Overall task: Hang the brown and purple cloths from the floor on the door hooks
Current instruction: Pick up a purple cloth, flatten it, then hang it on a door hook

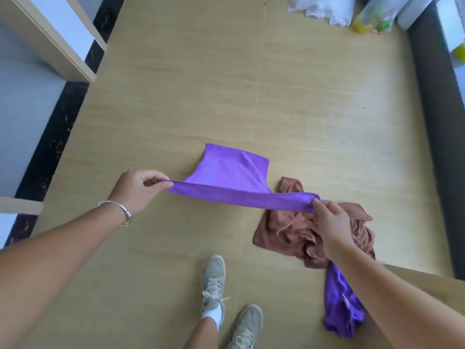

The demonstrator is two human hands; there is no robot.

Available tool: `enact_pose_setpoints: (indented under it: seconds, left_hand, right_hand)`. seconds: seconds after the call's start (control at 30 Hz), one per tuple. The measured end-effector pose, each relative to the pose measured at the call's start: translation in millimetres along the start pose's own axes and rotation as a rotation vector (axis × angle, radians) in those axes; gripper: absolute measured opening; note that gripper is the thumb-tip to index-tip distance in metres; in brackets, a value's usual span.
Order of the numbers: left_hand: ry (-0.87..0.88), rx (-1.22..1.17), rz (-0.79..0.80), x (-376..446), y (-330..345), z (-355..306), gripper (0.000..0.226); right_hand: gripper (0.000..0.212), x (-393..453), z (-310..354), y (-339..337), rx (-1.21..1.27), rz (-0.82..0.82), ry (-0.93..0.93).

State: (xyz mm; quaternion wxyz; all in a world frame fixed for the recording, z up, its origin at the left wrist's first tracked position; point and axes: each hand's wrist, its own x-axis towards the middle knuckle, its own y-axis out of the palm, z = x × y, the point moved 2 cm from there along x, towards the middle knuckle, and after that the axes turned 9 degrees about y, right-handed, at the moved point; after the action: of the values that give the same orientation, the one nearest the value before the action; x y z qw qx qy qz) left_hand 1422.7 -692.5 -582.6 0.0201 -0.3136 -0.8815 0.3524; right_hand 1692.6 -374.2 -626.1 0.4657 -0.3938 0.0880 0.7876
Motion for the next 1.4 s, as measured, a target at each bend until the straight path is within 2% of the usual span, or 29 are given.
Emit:
enact_pose_setpoints:
  seconds: [0.2, 0.4, 0.5, 0.83, 1.03, 1.13, 1.23, 1.4]
  left_hand:
    - [-0.089, 0.046, 0.057, -2, 34, 58, 0.013]
    - [-0.13, 0.072, 0.178, 42, 76, 110, 0.016]
    - [-0.129, 0.088, 0.193, 72, 107, 138, 0.011]
    - [-0.152, 0.147, 0.176, 183, 232, 263, 0.007]
    - [-0.172, 0.224, 0.295, 247, 297, 327, 0.005]
    - [-0.126, 0.296, 0.361, 274, 314, 346, 0.006]
    - [-0.056, 0.421, 0.392, 296, 319, 349, 0.005]
    - [0.011, 0.532, 0.307, 311, 326, 347, 0.008]
  right_hand:
    - [0.013, 18, -44, 17, -0.146, -0.007, 0.058]
    - [0.01, 61, -63, 42, -0.373, -0.083, 0.02]
    - [0.01, 104, -78, 57, -0.482, -0.111, 0.034]
    - [0.01, 289, -153, 120, -0.576, -0.141, -0.043]
    - [0.013, 393, -182, 151, -0.817, -0.189, -0.167]
    - [0.014, 427, -189, 160, -0.957, -0.198, -0.209]
    - [0.013, 444, -190, 165, -0.986, -0.226, -0.24]
    - [0.014, 453, -187, 170, -1.021, -0.254, -0.32]
